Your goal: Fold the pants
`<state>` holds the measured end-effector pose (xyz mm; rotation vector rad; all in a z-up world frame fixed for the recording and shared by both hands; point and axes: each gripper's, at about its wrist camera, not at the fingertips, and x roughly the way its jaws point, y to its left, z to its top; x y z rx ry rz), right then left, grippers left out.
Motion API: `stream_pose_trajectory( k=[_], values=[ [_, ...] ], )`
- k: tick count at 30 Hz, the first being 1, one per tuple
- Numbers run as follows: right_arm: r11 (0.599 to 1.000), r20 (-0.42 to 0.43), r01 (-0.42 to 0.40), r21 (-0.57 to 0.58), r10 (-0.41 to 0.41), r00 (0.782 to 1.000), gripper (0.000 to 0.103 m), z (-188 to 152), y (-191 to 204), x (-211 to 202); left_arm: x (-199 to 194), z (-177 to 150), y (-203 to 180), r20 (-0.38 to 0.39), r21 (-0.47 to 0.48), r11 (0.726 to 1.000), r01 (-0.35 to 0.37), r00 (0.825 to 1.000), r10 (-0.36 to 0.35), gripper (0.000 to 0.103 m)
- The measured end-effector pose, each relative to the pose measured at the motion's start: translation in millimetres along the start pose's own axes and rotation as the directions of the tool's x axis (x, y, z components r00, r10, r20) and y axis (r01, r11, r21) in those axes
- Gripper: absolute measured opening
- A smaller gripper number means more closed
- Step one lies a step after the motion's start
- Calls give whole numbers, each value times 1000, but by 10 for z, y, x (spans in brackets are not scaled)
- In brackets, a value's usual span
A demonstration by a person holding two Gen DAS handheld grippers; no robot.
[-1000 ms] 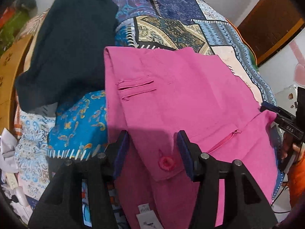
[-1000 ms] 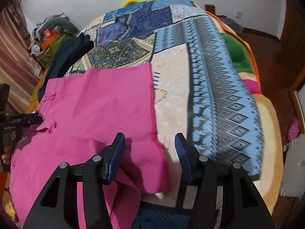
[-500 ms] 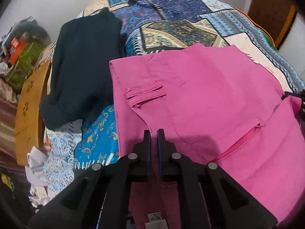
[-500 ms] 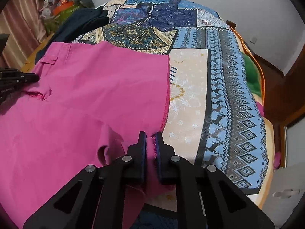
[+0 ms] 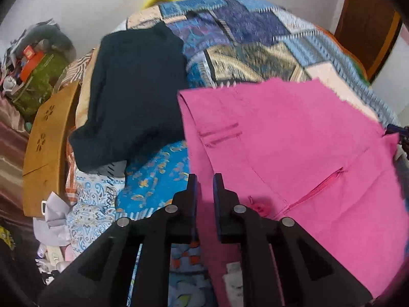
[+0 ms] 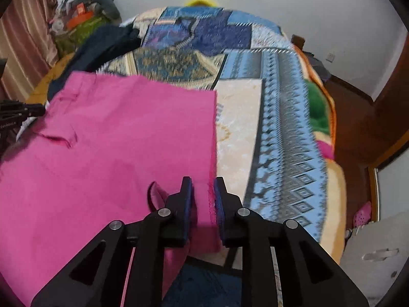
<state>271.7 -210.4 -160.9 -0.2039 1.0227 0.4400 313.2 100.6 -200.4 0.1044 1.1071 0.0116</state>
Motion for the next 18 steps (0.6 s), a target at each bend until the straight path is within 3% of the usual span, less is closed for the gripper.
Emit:
stream_pose_trajectory(
  k=[2, 4, 6, 9, 11, 18],
  values=[
    [1000, 32, 8, 5, -8, 999, 18, 48, -20, -124, -116, 43, 82, 30, -22, 1000, -2, 1000, 3, 17],
    [1000, 60, 12, 4, -12, 998, 20, 97, -23, -215, -211, 93, 138, 66, -31, 999, -26, 997, 28, 28],
    [1000, 96, 7, 15, -8, 995, 25, 183, -33, -311, -289, 158, 194, 103, -43, 998, -36, 994, 40, 46],
    [1000, 136, -12, 29, 8, 991, 45, 315, -41, -364, -339, 274, 259, 144, -54, 998, -45, 988, 52, 57],
    [999, 149, -29, 33, 24, 989, 53, 413, -31, -330, -285, 354, 290, 150, -61, 997, -38, 988, 46, 61],
    [998, 74, -68, 17, 66, 995, 57, 698, -11, 108, 147, 594, 337, 82, -83, 997, -4, 997, 11, 62]
  ],
)
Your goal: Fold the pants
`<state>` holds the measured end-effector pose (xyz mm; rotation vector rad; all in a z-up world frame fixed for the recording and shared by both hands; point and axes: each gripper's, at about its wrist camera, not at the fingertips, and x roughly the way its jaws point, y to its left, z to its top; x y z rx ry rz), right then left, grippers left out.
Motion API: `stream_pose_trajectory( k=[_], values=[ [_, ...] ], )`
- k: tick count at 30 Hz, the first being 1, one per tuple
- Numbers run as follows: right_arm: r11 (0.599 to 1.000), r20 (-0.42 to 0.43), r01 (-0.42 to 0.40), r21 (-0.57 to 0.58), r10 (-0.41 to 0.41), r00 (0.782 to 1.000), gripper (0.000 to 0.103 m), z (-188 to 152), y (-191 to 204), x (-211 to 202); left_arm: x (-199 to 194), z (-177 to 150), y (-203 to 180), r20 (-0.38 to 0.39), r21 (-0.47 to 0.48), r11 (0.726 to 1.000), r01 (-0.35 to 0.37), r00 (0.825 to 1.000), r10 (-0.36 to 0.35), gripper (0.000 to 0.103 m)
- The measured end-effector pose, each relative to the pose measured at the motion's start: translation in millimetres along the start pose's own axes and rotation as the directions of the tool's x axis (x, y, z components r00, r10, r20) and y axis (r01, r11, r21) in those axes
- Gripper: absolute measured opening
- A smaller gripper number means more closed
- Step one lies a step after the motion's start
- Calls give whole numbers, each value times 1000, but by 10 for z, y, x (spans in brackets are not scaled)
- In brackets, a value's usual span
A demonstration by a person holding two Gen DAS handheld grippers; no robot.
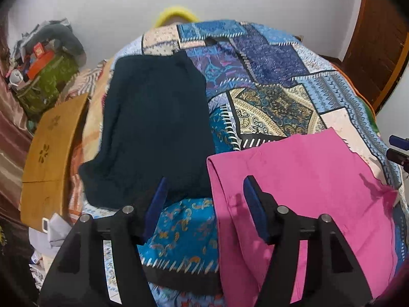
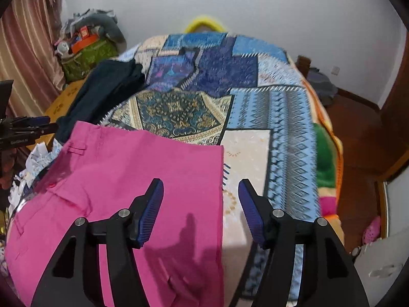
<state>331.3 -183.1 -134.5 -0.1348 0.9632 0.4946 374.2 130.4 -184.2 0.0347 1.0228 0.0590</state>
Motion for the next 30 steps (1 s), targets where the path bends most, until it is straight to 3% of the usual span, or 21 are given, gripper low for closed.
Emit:
stream_pose_trajectory(
  k=[10, 13, 16, 21, 24, 26, 30],
  values=[
    [1000, -177, -23, 15, 25, 984, 57, 274, -213, 869, 584, 148, -37, -81, 7, 1000, 11, 997, -10, 61],
    [999, -227, -40, 9, 41, 973, 57, 330, -264, 1101, 640, 133, -42, -81, 18, 1000, 18, 997, -17, 52],
    [999, -247, -37, -11, 34, 968, 57, 374, -276, 1287, 624, 119, -101, -67, 52, 998, 39, 997, -35, 30],
    [998, -241, -49, -27, 41, 970, 57, 405, -195, 1452, 620, 111, -191, -63, 78, 997, -3, 998, 8, 20],
    [996, -227, -27, -86, 7, 974, 39, 352, -61, 1479, 598, 112, -184, -55, 77, 997, -15, 998, 20, 13],
    [995, -232, -46, -85, 25, 972, 6, 339, -5, 1480, 589, 113, -182, -51, 73, 997, -17, 999, 20, 11],
    [994, -229, -4, -109, -21, 973, 4, 360, 65, 1435, 484, 143, -192, -25, 73, 997, -18, 999, 20, 9]
  ],
)
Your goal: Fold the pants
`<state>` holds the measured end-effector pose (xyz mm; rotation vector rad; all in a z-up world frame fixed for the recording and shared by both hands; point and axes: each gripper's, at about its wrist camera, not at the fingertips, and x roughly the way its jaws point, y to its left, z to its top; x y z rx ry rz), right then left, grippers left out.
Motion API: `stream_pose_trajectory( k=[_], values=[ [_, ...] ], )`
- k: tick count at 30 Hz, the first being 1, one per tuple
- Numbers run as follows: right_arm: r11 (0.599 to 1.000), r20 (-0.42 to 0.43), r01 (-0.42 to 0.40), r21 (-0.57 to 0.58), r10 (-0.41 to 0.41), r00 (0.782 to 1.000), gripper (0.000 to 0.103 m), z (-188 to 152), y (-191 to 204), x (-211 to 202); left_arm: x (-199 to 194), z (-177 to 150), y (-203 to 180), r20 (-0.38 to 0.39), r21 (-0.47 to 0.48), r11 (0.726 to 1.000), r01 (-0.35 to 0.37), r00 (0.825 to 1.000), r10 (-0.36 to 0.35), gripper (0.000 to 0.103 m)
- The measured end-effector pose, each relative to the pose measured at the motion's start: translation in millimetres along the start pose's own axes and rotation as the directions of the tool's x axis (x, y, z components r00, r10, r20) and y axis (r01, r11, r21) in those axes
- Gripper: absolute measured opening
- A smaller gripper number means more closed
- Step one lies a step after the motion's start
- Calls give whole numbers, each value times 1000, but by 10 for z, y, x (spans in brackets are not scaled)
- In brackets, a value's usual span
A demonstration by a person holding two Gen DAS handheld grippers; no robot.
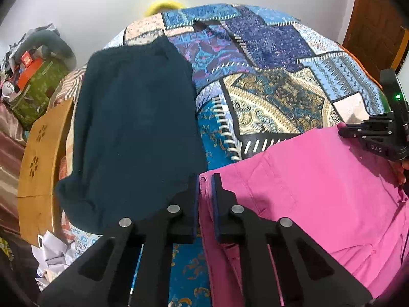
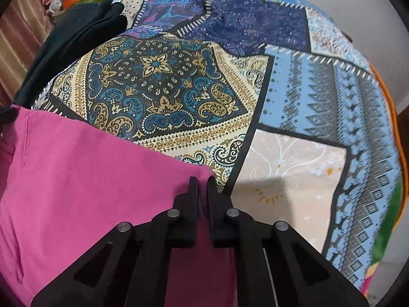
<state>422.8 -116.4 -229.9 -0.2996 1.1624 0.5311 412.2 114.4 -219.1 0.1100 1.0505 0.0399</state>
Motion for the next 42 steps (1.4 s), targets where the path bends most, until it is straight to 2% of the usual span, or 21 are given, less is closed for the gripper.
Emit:
stream_pose_trajectory(
  k=[2, 3, 6, 12, 17, 24, 31, 42],
  values=[
    [1000, 51, 22, -6, -21, 998, 4, 32, 0, -164, -105, 34, 0, 33, 7, 1000, -6, 999, 5, 9],
    [1000, 38, 15, -8, -15, 999, 4, 58, -18, -240, -147, 55, 1, 44, 9, 1000, -9, 999, 9, 9],
    [1000, 131, 23, 5, -23, 991, 4, 196, -65, -611, -300, 154, 28, 85, 8, 1000, -28, 996, 28, 8],
    [999, 299, 12, 31, -21, 954, 4, 480, -103, -1359, -708, 367, 150, 179, -37, 999, -24, 983, 30, 7],
    [998, 375, -9, 56, -13, 927, 4, 507, -49, -1683, -1057, 386, 196, 231, -48, 999, -15, 973, 26, 7],
    [998, 375, -32, 49, 11, 927, 4, 139, 68, -1835, -1240, 113, 94, 227, -12, 1000, -9, 974, 11, 7],
    [997, 360, -52, 56, 28, 932, 4, -397, 167, -1965, -1428, -362, -33, 224, 18, 1000, 8, 975, -12, 7],
    [999, 339, -13, 53, -6, 941, 4, -1157, 396, -2006, -1649, -1198, -307, 189, 75, 996, 46, 980, -60, 7]
  ],
)
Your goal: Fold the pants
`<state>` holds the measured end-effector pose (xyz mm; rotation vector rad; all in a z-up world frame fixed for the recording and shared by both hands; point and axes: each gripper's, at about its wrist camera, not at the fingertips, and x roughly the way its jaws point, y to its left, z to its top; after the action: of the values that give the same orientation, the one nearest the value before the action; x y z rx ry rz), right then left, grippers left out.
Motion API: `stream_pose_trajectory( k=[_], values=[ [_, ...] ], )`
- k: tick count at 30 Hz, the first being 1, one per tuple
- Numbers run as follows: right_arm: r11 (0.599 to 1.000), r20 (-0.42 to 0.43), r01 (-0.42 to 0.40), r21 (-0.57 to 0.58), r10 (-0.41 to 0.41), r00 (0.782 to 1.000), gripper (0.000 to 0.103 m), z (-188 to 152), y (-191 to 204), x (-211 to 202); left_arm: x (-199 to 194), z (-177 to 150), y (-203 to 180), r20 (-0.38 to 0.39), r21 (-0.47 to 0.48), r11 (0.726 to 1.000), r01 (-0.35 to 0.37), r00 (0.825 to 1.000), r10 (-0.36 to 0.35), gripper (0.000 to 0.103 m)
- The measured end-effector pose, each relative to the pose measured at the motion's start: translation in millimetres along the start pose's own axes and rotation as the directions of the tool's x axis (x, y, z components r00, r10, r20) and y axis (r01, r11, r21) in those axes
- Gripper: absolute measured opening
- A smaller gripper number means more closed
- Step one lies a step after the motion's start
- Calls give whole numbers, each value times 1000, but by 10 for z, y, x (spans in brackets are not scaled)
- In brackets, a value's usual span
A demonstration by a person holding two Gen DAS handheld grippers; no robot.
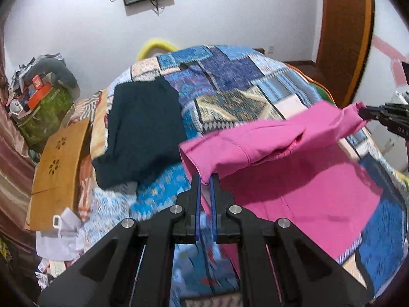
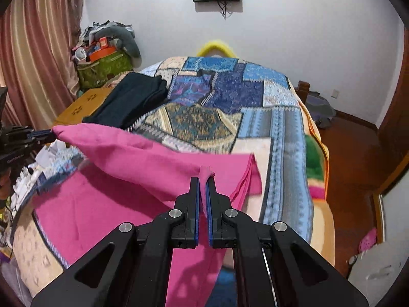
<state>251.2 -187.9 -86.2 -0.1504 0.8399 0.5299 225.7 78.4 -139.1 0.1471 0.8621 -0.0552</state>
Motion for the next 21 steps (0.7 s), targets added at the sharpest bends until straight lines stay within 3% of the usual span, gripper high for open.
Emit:
stream_pose_trajectory(
  k=[7, 15, 18, 20, 21],
  values=[
    [999, -49, 27, 21, -26, 998, 4, -448, 19, -16, 99, -384, -218, -81, 21, 1000, 23, 997, -21, 7],
    [998, -113, 39, 54, -33, 993, 7, -827, 15, -8, 156, -527, -295, -115, 35, 999, 17, 993, -13, 7],
    [998, -131, 56, 37, -51, 990, 14, -885, 36, -75, 101, -515, -271, -113, 33, 999, 27, 993, -23, 9],
    [998, -131, 62, 17, -59, 990, 29, -886, 59, -161, 39, -492, -263, -107, 36, 999, 29, 994, -25, 13],
    [998, -121, 63, 8, -61, 991, 33, -892, 76, -201, 7, -483, -258, -103, 38, 999, 28, 994, -24, 20]
  ],
)
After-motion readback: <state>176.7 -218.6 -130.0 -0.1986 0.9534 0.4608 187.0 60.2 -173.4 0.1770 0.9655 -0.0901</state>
